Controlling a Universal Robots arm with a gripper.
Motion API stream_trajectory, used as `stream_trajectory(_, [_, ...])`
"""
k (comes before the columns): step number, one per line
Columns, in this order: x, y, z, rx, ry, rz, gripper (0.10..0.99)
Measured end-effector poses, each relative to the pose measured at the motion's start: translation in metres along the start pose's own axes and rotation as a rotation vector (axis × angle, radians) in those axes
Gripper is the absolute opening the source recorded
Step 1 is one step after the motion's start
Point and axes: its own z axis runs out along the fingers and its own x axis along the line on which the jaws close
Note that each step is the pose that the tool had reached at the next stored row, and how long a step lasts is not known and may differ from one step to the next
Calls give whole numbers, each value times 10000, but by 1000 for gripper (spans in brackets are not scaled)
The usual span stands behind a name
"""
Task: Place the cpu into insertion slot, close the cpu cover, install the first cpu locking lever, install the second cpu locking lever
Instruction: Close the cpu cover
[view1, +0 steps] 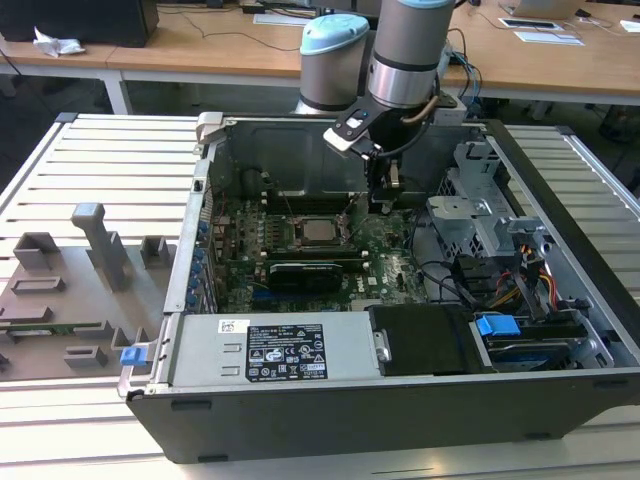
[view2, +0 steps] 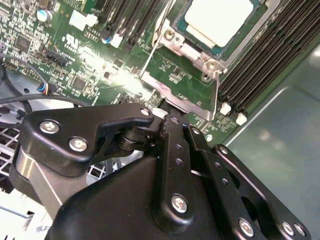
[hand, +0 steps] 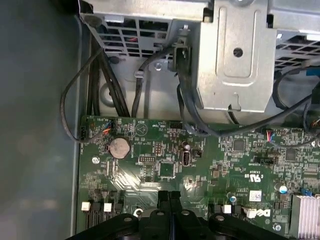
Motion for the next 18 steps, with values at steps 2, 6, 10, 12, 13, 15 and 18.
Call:
stream_trajectory(2, [3, -51, 1, 0, 0, -1, 106])
stream_trajectory(6, [6, -117, 1, 0, 0, -1, 106])
stream_trajectory(10, [10, -190, 2, 0, 0, 0, 106])
stream_trajectory(12, [11, -213, 2, 0, 0, -1, 106])
stream_trajectory(13, [12, -234, 3, 0, 0, -1, 106])
stream_trajectory(15, [14, -260, 3, 0, 0, 0, 106])
stream_trajectory(18, [17, -320, 4, 0, 0, -1, 106])
